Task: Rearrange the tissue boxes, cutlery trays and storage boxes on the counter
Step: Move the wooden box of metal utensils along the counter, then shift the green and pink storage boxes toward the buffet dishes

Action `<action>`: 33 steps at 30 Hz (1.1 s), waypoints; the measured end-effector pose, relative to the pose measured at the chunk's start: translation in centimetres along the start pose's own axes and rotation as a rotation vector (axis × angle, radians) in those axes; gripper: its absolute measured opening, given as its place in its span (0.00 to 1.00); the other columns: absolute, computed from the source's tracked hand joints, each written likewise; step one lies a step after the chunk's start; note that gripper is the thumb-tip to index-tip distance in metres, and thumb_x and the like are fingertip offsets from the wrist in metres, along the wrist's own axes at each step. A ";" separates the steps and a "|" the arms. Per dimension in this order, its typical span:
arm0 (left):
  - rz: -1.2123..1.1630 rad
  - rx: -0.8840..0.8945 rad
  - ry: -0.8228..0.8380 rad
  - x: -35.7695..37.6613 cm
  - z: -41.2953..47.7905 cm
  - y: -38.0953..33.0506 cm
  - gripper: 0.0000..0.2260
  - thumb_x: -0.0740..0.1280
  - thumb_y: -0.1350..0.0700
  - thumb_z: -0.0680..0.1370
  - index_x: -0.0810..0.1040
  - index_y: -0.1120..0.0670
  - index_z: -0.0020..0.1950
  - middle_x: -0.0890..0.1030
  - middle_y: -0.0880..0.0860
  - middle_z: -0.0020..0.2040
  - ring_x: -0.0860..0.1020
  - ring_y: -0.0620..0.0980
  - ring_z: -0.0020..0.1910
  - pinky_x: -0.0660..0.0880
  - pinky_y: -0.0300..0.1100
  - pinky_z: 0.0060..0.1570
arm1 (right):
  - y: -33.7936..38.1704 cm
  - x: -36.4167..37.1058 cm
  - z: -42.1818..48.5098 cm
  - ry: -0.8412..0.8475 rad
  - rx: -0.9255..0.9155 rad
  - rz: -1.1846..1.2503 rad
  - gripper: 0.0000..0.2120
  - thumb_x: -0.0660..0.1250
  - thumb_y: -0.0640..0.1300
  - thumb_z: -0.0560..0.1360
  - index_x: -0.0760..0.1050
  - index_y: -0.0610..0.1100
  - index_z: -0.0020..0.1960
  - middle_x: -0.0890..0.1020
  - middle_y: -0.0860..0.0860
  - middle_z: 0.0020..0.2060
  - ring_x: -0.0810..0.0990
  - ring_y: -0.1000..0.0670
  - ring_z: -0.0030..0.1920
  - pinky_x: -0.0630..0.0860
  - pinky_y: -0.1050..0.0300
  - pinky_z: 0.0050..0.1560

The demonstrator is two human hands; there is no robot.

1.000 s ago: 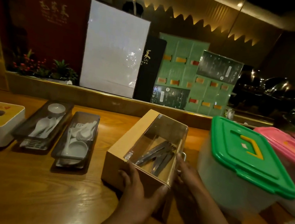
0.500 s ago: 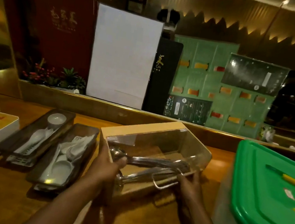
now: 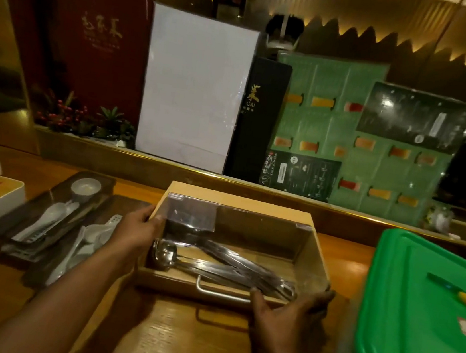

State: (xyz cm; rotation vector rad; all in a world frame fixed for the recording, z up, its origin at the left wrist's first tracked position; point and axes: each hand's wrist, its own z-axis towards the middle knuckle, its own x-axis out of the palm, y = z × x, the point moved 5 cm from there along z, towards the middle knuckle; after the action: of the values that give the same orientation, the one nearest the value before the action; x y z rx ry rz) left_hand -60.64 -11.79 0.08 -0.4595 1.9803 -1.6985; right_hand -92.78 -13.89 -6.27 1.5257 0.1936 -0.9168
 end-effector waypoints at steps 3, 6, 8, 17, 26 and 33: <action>0.051 0.016 -0.021 0.0 -0.2 0.0 0.14 0.60 0.53 0.83 0.76 0.47 0.68 0.80 0.49 0.51 0.78 0.52 0.52 0.77 0.56 0.56 | 0.1 -0.6 -0.5 0.021 0.010 0.033 0.71 0.73 0.73 0.57 0.20 0.53 0.73 0.51 0.41 0.79 0.57 0.36 0.75 0.55 0.34 0.72; 0.058 0.028 -0.027 0.0 -0.2 0.0 0.14 0.60 0.54 0.84 0.76 0.50 0.68 0.80 0.50 0.49 0.78 0.53 0.51 0.76 0.58 0.58 | 0.4 -1.5 -1.0 0.073 0.005 0.037 0.69 0.73 0.70 0.61 0.16 0.55 0.69 0.48 0.43 0.80 0.52 0.38 0.77 0.56 0.35 0.73; 0.070 0.033 -0.016 0.1 -0.4 -0.1 0.15 0.59 0.54 0.84 0.75 0.51 0.69 0.79 0.52 0.49 0.78 0.55 0.52 0.76 0.59 0.58 | 0.4 -2.3 -1.3 0.137 -0.022 0.027 0.67 0.72 0.70 0.64 0.14 0.56 0.67 0.45 0.45 0.80 0.49 0.40 0.78 0.55 0.38 0.74; 0.232 0.067 -0.056 -1.4 -0.2 0.4 0.16 0.58 0.51 0.84 0.73 0.55 0.69 0.77 0.58 0.52 0.76 0.58 0.48 0.75 0.57 0.45 | -0.3 -5.9 -3.0 0.454 -0.109 0.007 0.56 0.71 0.58 0.73 0.29 0.49 0.77 0.48 0.45 0.80 0.54 0.44 0.77 0.56 0.56 0.72; 0.353 0.525 -0.064 3.5 -7.9 -2.2 0.22 0.61 0.40 0.80 0.70 0.47 0.72 0.75 0.57 0.66 0.75 0.60 0.62 0.74 0.63 0.58 | 1.0 -21.3 -11.0 0.621 -0.457 0.217 0.23 0.73 0.48 0.74 0.75 0.50 0.68 0.82 0.53 0.58 0.81 0.56 0.57 0.79 0.54 0.58; 0.095 0.695 0.488 15.3 -23.1 -6.7 0.21 0.63 0.48 0.81 0.67 0.43 0.74 0.71 0.45 0.68 0.73 0.44 0.63 0.75 0.41 0.54 | -4.7 -33.6 -7.8 -0.352 -0.591 0.094 0.16 0.71 0.50 0.72 0.78 0.48 0.58 0.79 0.52 0.55 0.78 0.51 0.57 0.74 0.57 0.56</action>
State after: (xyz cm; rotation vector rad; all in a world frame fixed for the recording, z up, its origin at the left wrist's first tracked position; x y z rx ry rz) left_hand -86.65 -2.37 6.91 0.3177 1.4930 -2.4297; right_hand -114.73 7.13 10.75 0.8095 0.1212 -0.9332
